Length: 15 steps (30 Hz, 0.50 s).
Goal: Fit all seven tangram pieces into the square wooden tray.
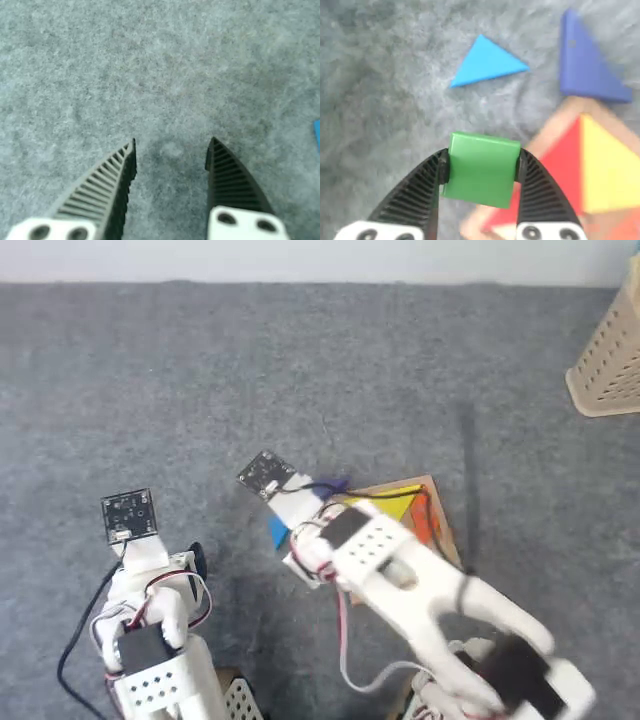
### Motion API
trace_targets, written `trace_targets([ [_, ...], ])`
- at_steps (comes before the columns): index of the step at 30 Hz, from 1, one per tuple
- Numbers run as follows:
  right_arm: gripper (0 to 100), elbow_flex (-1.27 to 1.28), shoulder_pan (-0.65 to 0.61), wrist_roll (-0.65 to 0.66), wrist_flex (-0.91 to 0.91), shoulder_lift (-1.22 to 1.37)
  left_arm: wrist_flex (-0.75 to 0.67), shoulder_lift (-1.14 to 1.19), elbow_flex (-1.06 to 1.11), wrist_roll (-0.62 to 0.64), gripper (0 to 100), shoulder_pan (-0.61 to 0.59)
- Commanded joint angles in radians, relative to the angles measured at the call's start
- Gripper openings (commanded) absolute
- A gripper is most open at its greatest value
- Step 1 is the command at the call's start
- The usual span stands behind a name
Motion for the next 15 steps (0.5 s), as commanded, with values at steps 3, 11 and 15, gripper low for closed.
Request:
trace_targets([
  [3, 5.2, -0.023, 0.147, 0.230, 0.303, -0.407, 0.003, -0.020, -0.013, -0.006, 22, -0.005],
  [11, 5.5, 0.118, 0.438, 0.658, 0.334, -0.438, 0.003, -0.020, -0.013, -0.006, 22, -0.005],
  [15, 5.5, 0.222, 0.446, 0.658, 0.182, -0.360, 0.003, -0.020, -0.013, -0.006, 22, -0.005],
])
